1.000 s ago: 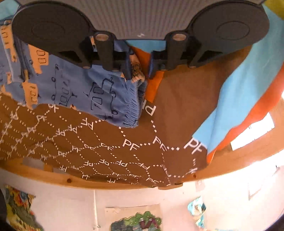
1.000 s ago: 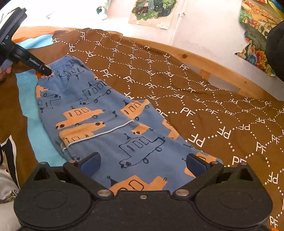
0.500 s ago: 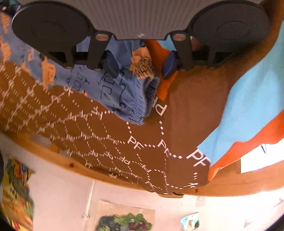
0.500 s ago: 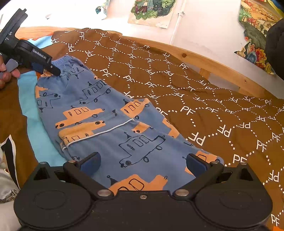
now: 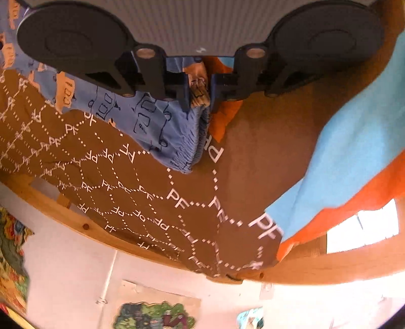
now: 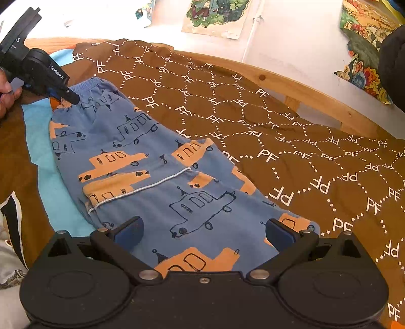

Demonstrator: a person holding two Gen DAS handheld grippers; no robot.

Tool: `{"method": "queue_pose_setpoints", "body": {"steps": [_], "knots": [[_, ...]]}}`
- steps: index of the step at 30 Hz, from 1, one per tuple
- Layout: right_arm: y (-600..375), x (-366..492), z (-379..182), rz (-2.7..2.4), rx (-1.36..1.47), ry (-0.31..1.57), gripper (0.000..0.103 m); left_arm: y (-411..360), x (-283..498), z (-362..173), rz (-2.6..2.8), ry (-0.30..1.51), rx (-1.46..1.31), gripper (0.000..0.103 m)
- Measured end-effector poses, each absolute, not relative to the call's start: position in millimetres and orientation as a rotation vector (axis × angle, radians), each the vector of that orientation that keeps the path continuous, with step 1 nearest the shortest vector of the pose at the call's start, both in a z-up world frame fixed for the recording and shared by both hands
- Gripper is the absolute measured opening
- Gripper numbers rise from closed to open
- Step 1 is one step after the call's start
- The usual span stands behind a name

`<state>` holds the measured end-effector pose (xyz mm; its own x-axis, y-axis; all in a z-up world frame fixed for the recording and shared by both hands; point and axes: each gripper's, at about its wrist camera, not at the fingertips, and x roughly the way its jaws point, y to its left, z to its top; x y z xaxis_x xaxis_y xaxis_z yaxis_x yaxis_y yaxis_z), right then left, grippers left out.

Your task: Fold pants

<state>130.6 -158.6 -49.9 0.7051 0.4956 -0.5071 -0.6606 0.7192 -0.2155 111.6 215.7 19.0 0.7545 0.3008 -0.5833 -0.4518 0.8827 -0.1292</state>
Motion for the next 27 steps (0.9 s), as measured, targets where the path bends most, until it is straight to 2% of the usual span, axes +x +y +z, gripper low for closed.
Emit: {"method": "queue_pose_setpoints", "body": {"steps": [10,19,27], "knots": [[-159.1,128.5,-48.0,0.641,-0.402,0.413,0.102,153.4,105.9,65.7,0.271,0.524,-0.104,0.015],[-216.5,159.7,-11.0,0.570,-0.370,0.423,0.102,69.7,121.8,108.6,-0.023,0.501,-0.026,0.015],[-290.7,195.7,13.5,0.360,-0.188,0.451,0.102,-27.4,149.5,84.1,-0.312,0.579,0.146,0.017]]}}
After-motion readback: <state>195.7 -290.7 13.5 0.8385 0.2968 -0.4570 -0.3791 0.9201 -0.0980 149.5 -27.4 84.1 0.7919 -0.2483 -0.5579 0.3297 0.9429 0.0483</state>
